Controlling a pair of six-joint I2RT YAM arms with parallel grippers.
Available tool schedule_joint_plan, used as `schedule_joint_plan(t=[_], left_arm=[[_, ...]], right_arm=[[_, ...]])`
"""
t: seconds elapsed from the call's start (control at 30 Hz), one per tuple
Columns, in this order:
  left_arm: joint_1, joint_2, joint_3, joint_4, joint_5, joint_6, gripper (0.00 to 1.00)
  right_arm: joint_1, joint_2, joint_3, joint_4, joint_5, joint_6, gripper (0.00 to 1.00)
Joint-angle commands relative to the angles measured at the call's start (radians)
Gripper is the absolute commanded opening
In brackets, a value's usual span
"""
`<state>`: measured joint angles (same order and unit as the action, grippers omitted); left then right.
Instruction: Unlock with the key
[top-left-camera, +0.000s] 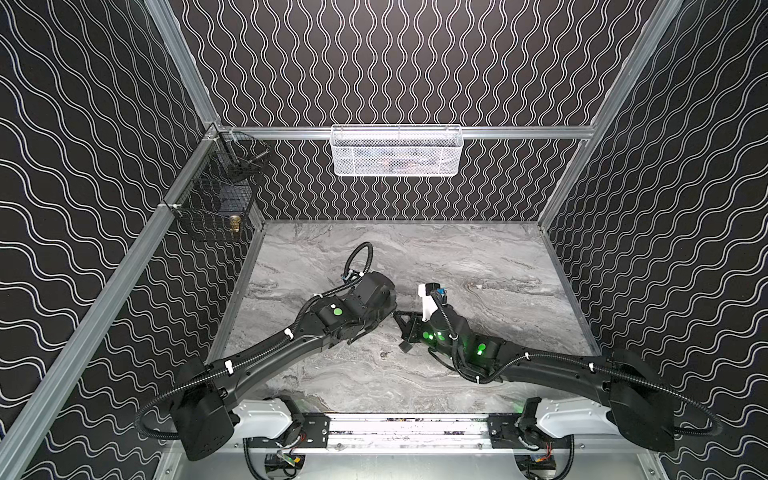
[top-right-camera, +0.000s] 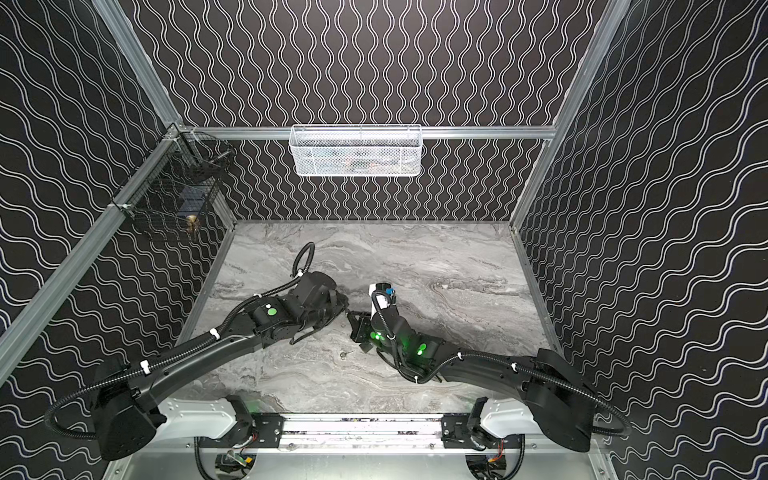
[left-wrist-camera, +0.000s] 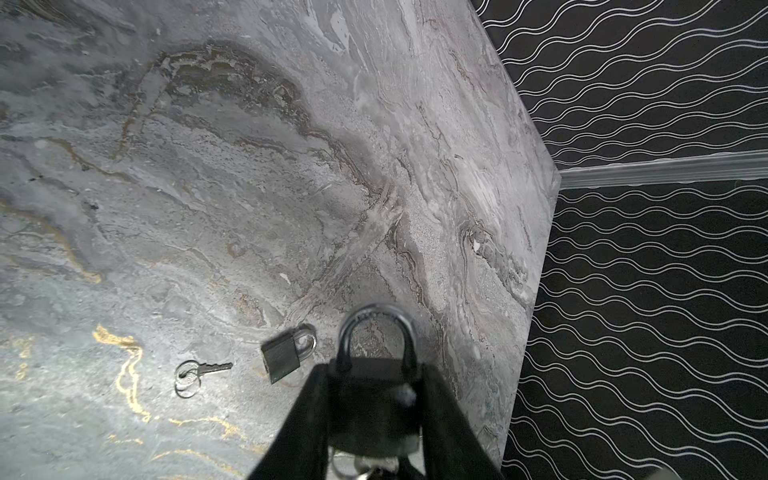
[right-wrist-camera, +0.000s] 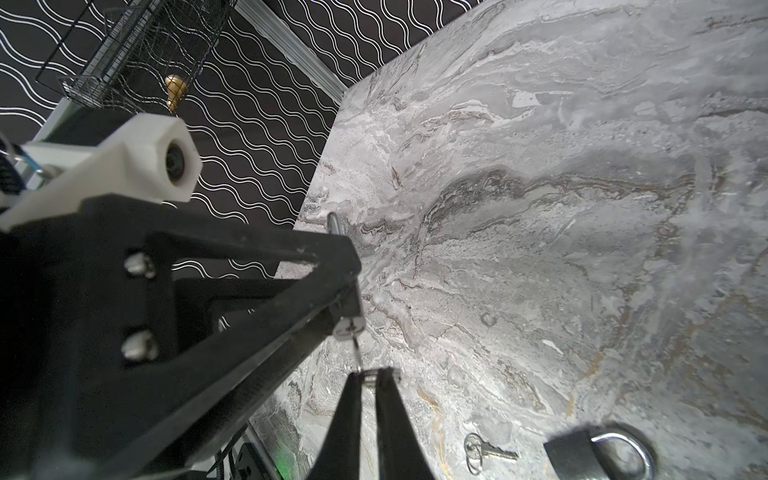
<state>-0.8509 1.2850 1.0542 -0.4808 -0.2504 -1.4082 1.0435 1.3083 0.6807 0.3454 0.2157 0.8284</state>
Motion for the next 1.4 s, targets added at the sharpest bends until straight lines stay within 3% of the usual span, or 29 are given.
schedule_joint_plan(t=[0.0,0.67,0.93,1.23,1.37], left_arm=[[0.001,-0.007,0.007,0.013,-0.006,0.005,0.11],[-0.008,-0.024,-0.005,0.062,0.088,0.003,0.1],[0.01,-0.042,0.015,0.018,0.0,0.034,0.1],[0.021,-0.048,0.011,0.011,-0.023,0.034,0.1],[0.021,-0.05,0.009,0.016,-0.024,0.032,0.1]], right_arm=[[-0.002,0.006,0.003,0.04,0.013,-0.004,0.09],[-0.006,0.033,0.04,0.106,0.016,-0.075,0.03],[-0.004,-0.011,0.036,0.014,-0.005,-0.061,0.12],[0.001,-0.041,0.036,-0.015,0.009,-0.029,0.26],[0.0,-0.016,0.06,-0.02,0.008,-0.012,0.26]])
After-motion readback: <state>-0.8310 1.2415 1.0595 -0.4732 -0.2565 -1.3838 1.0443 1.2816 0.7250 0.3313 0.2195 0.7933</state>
